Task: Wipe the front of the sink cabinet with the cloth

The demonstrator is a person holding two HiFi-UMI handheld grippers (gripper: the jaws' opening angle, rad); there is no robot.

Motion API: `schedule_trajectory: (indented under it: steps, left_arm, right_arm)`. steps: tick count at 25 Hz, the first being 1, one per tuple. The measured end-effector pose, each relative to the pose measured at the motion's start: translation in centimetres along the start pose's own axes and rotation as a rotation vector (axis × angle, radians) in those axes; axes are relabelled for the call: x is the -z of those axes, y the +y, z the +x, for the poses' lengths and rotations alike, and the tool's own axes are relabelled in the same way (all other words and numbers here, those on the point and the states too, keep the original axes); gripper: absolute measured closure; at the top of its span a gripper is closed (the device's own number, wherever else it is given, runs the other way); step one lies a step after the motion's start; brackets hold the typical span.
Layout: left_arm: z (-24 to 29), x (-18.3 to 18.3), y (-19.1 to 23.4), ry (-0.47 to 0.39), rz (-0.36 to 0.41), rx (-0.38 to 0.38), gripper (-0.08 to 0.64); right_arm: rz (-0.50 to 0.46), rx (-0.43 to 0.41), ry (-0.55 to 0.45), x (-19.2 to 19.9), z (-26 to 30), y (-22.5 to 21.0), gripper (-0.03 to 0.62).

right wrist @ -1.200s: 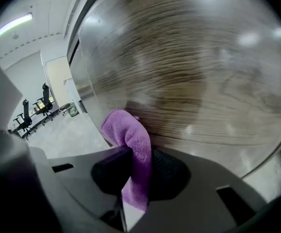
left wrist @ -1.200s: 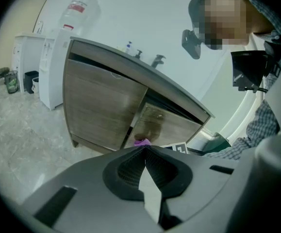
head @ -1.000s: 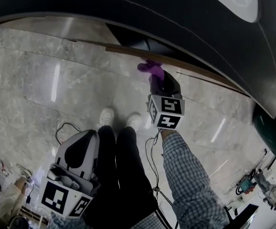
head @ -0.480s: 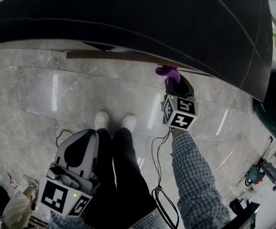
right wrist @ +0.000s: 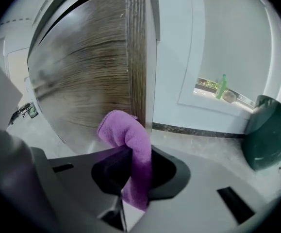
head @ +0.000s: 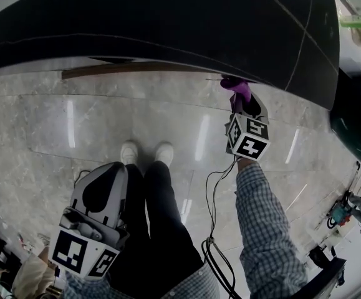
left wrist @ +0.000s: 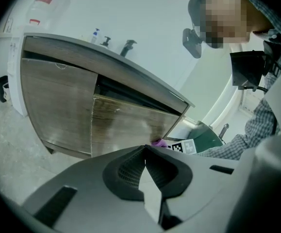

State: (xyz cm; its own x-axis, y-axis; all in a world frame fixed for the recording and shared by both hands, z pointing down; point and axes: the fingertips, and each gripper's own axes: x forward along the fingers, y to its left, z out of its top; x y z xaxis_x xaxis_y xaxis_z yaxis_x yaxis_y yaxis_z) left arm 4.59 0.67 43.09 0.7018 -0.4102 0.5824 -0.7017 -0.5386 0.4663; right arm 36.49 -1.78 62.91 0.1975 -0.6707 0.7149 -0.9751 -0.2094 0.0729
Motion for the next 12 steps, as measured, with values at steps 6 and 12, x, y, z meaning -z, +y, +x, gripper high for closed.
schedule_trajectory:
  steps: [6,12]
  left_arm:
    - [-1.8,-2.8,0.4,-0.051,0.029,-0.028,0.549]
    - [-6.1,-6.8,1.4,-0.103,0.055,-0.078,0.549]
  right_arm:
    - [0.04,0.058,0.03,0.2,-3.8,-1.7,0.515]
    - [0.087,-0.029,-0.005,-3.0,-10.0,1.8,0.515]
